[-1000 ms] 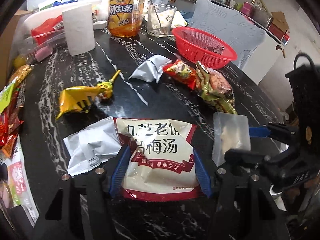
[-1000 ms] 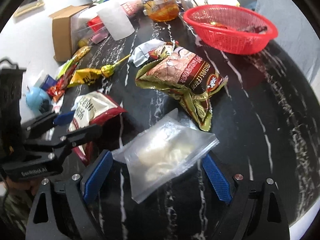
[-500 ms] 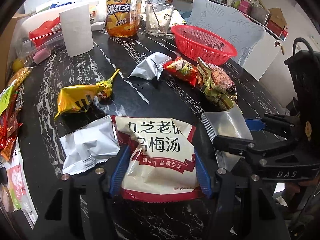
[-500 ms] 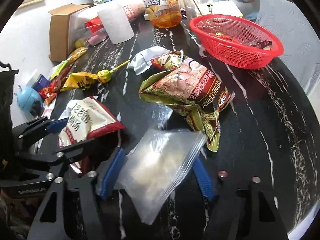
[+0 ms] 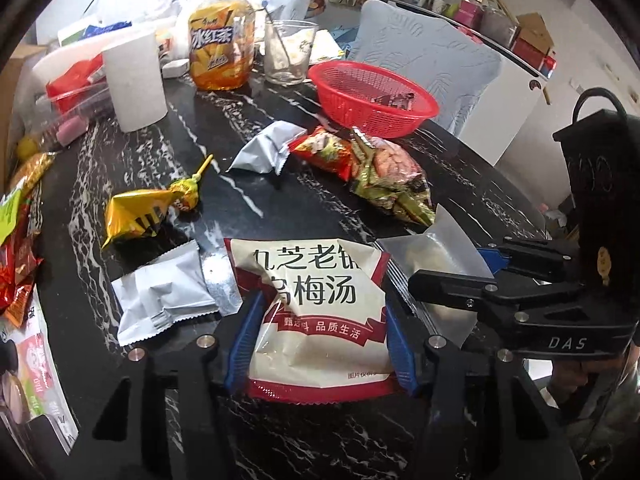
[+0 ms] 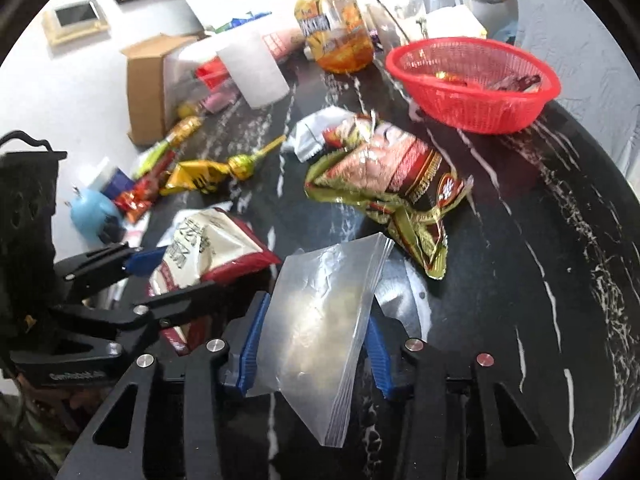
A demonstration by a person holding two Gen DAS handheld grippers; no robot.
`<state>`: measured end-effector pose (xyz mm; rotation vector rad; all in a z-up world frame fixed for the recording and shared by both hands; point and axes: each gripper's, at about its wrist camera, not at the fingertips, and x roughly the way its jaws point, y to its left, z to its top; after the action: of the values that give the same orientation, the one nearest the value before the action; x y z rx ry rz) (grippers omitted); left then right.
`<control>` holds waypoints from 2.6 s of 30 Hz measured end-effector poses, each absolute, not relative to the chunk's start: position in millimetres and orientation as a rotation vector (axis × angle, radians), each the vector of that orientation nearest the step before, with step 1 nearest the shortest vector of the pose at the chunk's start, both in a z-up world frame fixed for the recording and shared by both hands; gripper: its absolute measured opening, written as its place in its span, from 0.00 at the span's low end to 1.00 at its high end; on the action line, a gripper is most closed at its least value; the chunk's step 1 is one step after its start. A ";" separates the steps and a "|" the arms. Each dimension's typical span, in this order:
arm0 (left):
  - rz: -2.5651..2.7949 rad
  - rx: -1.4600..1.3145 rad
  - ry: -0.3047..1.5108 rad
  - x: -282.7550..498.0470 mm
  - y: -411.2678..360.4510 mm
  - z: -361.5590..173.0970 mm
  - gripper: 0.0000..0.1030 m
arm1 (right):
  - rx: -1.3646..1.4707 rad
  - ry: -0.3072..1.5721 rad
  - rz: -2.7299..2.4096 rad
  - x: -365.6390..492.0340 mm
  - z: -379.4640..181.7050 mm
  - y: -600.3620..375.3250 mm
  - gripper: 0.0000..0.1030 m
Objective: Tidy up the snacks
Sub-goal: 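Lift both held packets and carry them toward the red basket, then lower both packets into the red basket and open both tools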
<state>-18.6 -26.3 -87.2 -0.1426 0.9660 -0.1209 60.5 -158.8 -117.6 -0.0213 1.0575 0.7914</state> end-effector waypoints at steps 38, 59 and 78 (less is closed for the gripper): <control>-0.303 0.004 0.671 18.7 -118.4 14.2 0.51 | 0.078 0.746 0.652 60.2 -19.0 -258.6 0.43; -0.338 0.052 0.541 121.5 -118.8 54.7 0.51 | 0.079 0.637 0.610 155.2 18.2 -261.0 0.43; -0.301 -0.023 0.617 215.0 -81.5 10.5 0.51 | 0.084 0.682 0.609 247.2 -12.6 -229.2 0.43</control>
<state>215.0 -81.5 10.5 -0.0230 0.6174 -0.3014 247.2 -229.2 -12.6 0.0838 0.6821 0.6091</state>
